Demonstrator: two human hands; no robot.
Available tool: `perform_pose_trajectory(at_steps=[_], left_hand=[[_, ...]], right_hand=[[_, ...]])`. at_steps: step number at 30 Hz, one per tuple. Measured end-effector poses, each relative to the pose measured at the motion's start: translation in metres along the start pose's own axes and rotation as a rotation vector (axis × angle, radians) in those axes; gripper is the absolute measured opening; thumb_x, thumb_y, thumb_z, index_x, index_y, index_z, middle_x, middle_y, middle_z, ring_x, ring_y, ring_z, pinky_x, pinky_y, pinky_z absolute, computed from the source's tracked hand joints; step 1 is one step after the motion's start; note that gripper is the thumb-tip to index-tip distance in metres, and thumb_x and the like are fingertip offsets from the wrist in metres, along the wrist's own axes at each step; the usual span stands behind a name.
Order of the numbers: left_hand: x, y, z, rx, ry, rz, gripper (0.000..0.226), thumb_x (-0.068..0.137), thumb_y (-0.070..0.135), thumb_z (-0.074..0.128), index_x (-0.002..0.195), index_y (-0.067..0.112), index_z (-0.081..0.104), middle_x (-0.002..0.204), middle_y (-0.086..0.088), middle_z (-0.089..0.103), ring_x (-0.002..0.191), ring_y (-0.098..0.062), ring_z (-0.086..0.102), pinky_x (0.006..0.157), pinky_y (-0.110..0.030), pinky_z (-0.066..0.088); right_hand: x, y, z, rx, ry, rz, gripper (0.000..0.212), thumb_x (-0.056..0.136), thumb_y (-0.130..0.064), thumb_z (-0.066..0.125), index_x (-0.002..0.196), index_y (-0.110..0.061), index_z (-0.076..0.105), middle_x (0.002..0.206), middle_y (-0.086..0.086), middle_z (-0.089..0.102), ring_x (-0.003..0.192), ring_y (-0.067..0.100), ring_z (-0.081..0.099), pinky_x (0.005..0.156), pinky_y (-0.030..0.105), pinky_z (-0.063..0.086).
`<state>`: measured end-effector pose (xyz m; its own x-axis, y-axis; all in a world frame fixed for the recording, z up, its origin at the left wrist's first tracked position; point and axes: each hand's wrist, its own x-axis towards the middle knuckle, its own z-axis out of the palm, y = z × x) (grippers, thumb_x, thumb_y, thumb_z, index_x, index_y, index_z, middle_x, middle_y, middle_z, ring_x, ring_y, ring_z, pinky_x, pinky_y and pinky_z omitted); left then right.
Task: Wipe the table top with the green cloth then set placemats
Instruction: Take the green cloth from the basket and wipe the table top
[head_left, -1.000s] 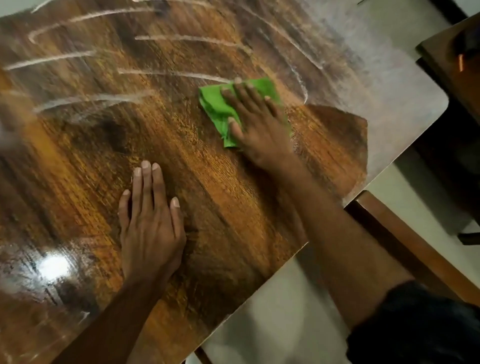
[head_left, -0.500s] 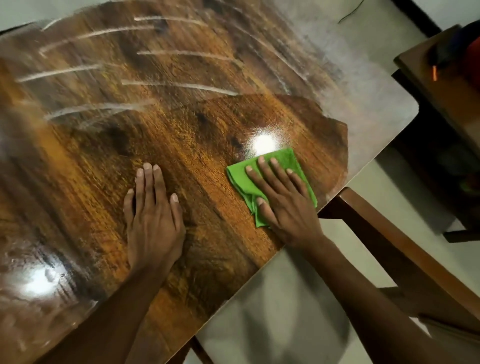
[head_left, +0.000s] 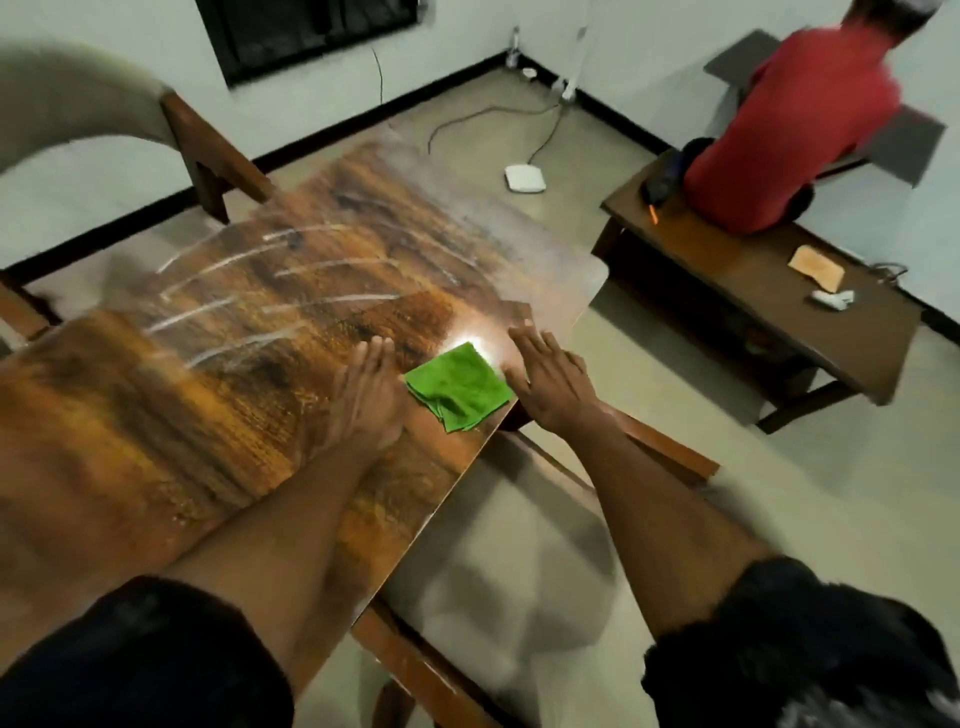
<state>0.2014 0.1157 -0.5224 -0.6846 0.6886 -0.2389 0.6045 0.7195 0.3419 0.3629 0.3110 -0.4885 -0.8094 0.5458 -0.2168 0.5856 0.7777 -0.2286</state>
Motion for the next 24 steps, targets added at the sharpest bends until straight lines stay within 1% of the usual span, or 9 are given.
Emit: perform_pose_trajectory(at_steps=[3, 5, 10, 13, 15, 19, 24], left_hand=[[-0.035, 0.036, -0.036, 0.057, 0.012, 0.174, 0.062, 0.112, 0.028, 0.028, 0.167, 0.009, 0.007, 0.176, -0.007, 0.007, 0.163, -0.023, 0.004, 0.130, -0.047, 0.013], [-0.057, 0.056, -0.049, 0.100, 0.039, 0.274, 0.064, 0.111, 0.027, 0.033, 0.167, 0.008, 0.008, 0.176, -0.008, 0.008, 0.163, -0.023, 0.006, 0.130, -0.047, 0.013], [-0.093, 0.100, -0.060, 0.201, 0.044, 0.433, 0.065, 0.110, 0.026, 0.035, 0.167, 0.008, 0.007, 0.176, -0.008, 0.007, 0.163, -0.022, 0.004, 0.130, -0.045, 0.011], [-0.107, 0.129, -0.061, 0.233, 0.068, 0.529, 0.067, 0.109, 0.023, 0.036, 0.167, 0.008, 0.006, 0.176, -0.008, 0.006, 0.163, -0.022, 0.004, 0.130, -0.042, 0.009], [-0.117, 0.149, -0.061, 0.235, 0.078, 0.593, 0.069, 0.107, 0.022, 0.040, 0.167, 0.008, 0.009, 0.176, -0.009, 0.010, 0.163, -0.023, 0.007, 0.131, -0.043, 0.011], [-0.137, 0.192, -0.057, 0.252, 0.094, 0.704, 0.070, 0.105, 0.021, 0.042, 0.166, 0.008, 0.013, 0.174, -0.010, 0.017, 0.162, -0.024, 0.014, 0.131, -0.045, 0.015], [-0.165, 0.232, -0.049, 0.257, 0.105, 0.818, 0.072, 0.107, 0.023, 0.041, 0.168, 0.009, 0.005, 0.176, -0.008, 0.007, 0.163, -0.021, 0.006, 0.131, -0.044, 0.014]], right_hand=[[-0.063, 0.003, -0.036, 0.035, 0.034, 0.163, 0.063, 0.111, -0.043, 0.037, 0.166, -0.016, 0.022, 0.173, 0.008, 0.023, 0.160, 0.028, 0.021, 0.120, 0.054, 0.029], [-0.108, 0.007, -0.051, 0.045, 0.072, 0.246, 0.061, 0.111, -0.039, 0.037, 0.164, -0.012, 0.024, 0.171, 0.010, 0.027, 0.157, 0.031, 0.025, 0.119, 0.057, 0.031], [-0.202, 0.031, -0.065, 0.050, 0.169, 0.400, 0.062, 0.110, -0.037, 0.039, 0.165, -0.013, 0.022, 0.171, 0.010, 0.028, 0.157, 0.030, 0.029, 0.124, 0.054, 0.028], [-0.242, 0.047, -0.070, 0.045, 0.201, 0.487, 0.062, 0.110, -0.037, 0.040, 0.165, -0.013, 0.021, 0.173, 0.010, 0.023, 0.160, 0.029, 0.023, 0.125, 0.053, 0.026], [-0.263, 0.053, -0.073, 0.032, 0.244, 0.519, 0.063, 0.111, -0.037, 0.040, 0.166, -0.013, 0.019, 0.175, 0.010, 0.017, 0.162, 0.029, 0.017, 0.127, 0.051, 0.023], [-0.297, 0.060, -0.080, 0.048, 0.290, 0.566, 0.062, 0.114, -0.038, 0.032, 0.168, -0.014, 0.013, 0.176, 0.009, 0.011, 0.163, 0.027, 0.010, 0.129, 0.049, 0.017], [-0.323, 0.065, -0.086, 0.065, 0.325, 0.596, 0.063, 0.114, -0.041, 0.030, 0.168, -0.014, 0.012, 0.177, 0.008, 0.009, 0.164, 0.027, 0.008, 0.129, 0.049, 0.017]])
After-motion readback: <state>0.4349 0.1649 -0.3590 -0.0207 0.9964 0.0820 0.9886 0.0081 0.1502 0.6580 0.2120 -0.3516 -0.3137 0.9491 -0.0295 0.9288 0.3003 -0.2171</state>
